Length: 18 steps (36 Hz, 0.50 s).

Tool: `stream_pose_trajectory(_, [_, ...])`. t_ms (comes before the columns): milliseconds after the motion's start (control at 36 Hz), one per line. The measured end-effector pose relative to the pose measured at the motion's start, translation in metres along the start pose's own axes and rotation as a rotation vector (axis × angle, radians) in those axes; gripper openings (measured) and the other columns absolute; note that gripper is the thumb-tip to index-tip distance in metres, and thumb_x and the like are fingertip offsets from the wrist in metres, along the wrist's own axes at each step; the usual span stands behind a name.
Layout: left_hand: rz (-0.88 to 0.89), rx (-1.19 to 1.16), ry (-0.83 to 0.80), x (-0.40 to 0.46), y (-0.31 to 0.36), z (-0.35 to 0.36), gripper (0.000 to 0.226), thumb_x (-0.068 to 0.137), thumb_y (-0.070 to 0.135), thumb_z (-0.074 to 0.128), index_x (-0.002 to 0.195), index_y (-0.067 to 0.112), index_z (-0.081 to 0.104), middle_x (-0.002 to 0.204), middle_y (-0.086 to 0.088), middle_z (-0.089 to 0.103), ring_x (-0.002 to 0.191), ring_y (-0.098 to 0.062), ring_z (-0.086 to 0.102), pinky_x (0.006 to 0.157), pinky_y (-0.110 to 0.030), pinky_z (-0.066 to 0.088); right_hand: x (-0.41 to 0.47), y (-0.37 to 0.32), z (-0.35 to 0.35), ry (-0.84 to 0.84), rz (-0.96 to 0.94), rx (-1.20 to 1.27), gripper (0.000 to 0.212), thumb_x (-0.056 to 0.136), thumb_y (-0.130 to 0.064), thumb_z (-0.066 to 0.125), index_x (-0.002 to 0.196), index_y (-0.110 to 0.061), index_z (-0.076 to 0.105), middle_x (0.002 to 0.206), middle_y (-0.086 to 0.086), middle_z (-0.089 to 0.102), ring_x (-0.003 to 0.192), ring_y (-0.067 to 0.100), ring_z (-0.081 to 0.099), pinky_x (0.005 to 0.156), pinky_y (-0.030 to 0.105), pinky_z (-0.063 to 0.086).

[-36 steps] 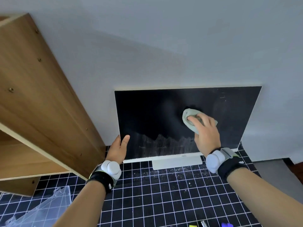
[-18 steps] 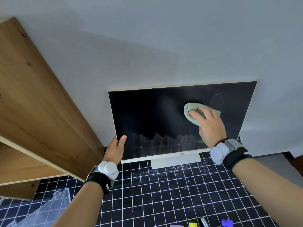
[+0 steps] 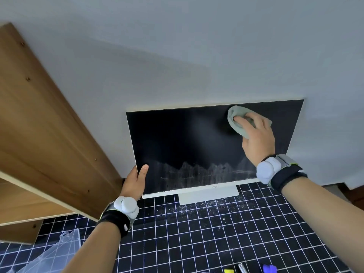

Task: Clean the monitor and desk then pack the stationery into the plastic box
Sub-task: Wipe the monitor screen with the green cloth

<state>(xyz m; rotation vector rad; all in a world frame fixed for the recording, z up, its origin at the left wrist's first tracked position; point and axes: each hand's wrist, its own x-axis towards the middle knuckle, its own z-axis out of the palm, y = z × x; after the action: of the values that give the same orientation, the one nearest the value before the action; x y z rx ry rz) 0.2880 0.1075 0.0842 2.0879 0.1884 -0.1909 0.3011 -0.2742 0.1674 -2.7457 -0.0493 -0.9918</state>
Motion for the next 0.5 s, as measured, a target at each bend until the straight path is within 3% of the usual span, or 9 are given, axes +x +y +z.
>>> stream_pose_trajectory(111, [-0.02, 0.009, 0.005, 0.001, -0.002, 0.0, 0.054, 0.1, 0.055, 0.038, 0.138, 0.019, 0.051, 0.14, 0.001, 0.056, 0.135, -0.022, 0.046, 0.116, -0.041, 0.032, -0.027, 0.0, 0.01, -0.053, 0.026, 0.004, 0.059, 0.074, 0.01, 0.06, 0.123, -0.023, 0.065, 0.127, 0.007, 0.053, 0.111, 0.034, 0.046, 0.074, 0.044, 0.051])
stream_pose_trajectory(333, [-0.033, 0.019, 0.014, 0.0, 0.001, 0.002, 0.053, 0.102, 0.051, 0.038, 0.142, 0.017, 0.048, 0.144, 0.0, 0.052, 0.138, -0.023, 0.042, 0.116, -0.038, 0.03, -0.076, 0.004, 0.024, -0.176, 0.062, -0.023, 0.069, 0.066, 0.013, 0.067, 0.123, -0.025, 0.065, 0.124, 0.003, 0.053, 0.11, 0.033, 0.047, 0.067, 0.044, 0.054])
stream_pose_trajectory(500, [-0.045, 0.021, 0.011, -0.001, 0.005, 0.002, 0.053, 0.102, 0.05, 0.037, 0.141, 0.015, 0.048, 0.143, -0.002, 0.053, 0.136, -0.025, 0.044, 0.115, -0.038, 0.031, -0.074, 0.016, 0.021, -0.238, -0.03, -0.059, 0.071, 0.063, 0.015, 0.068, 0.123, -0.024, 0.065, 0.122, 0.005, 0.056, 0.105, 0.034, 0.048, 0.066, 0.045, 0.053])
